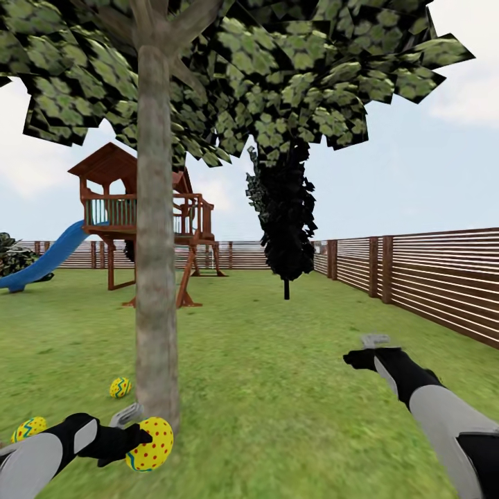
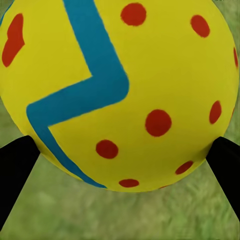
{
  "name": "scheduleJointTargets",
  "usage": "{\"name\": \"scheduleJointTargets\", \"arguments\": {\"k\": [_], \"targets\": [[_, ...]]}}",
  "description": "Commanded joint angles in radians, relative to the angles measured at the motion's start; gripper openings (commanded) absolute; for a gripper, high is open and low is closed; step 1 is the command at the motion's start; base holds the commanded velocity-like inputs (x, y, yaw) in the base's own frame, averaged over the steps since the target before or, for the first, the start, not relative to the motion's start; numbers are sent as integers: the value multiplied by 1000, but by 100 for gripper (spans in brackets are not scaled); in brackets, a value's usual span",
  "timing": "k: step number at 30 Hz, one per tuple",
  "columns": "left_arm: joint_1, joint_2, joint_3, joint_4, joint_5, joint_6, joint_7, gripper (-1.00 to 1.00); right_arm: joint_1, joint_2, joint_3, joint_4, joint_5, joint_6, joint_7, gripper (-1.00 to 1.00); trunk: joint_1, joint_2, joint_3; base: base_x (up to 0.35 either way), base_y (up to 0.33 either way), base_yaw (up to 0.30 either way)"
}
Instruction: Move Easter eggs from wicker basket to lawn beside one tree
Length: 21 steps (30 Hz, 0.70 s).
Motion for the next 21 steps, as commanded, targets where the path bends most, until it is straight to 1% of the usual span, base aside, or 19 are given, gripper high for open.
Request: {"name": "scheduleJointTargets", "arguments": {"k": [1, 3, 4, 10, 11, 12, 14, 15, 19, 21], "targets": [[-2, 1, 8, 2, -8, 3, -3, -100, 0, 4, 3, 11, 31, -10, 3, 100, 0, -1, -1, 130, -30, 0], [-1, 0, 9, 2, -8, 3, -3, -100, 0, 10, 2, 44, 70, -44, 5, 100, 4, -8, -5, 54, -10, 9], [-1, 0, 9, 2, -8, 3, -3, -100, 0, 10, 2, 48, 75, -47, 3, 100, 8, -15, -8, 54, -3, 136], [-1, -3, 9, 2, -8, 3, -2, -100, 0, 13, 4, 56, 79, -42, -3, 100, 31, -57, -26, 13, 0, 276], [-1, -3, 9, 2, -8, 3, -2, -100, 0, 17, 4, 59, 80, -42, -3, 100, 35, -64, -30, 0, 0, 297], [-1, -3, 9, 2, -8, 3, -2, -100, 0, 27, 4, 63, 80, -41, -4, 100, 39, -71, -33, 0, 0, 297], [-2, -3, 9, 2, -8, 3, -2, -100, 0, 38, 3, 66, 99, -40, -7, 100, 46, -85, -39, 0, 0, 297], [-1, -4, 9, 2, -8, 2, -2, -100, 0, 37, 2, 66, 106, -40, -9, 100, 50, -92, -42, 0, 0, 297], [-1, -5, 9, 2, -8, 2, -2, -100, 0, 31, -3, 66, 108, -38, -11, 100, 65, -120, -55, 0, 0, 297], [-1, -11, 8, 2, -8, 2, -2, -100, 0, 29, -4, 66, 107, -37, -9, 100, 73, -134, -61, 30, -8, 297]]}}
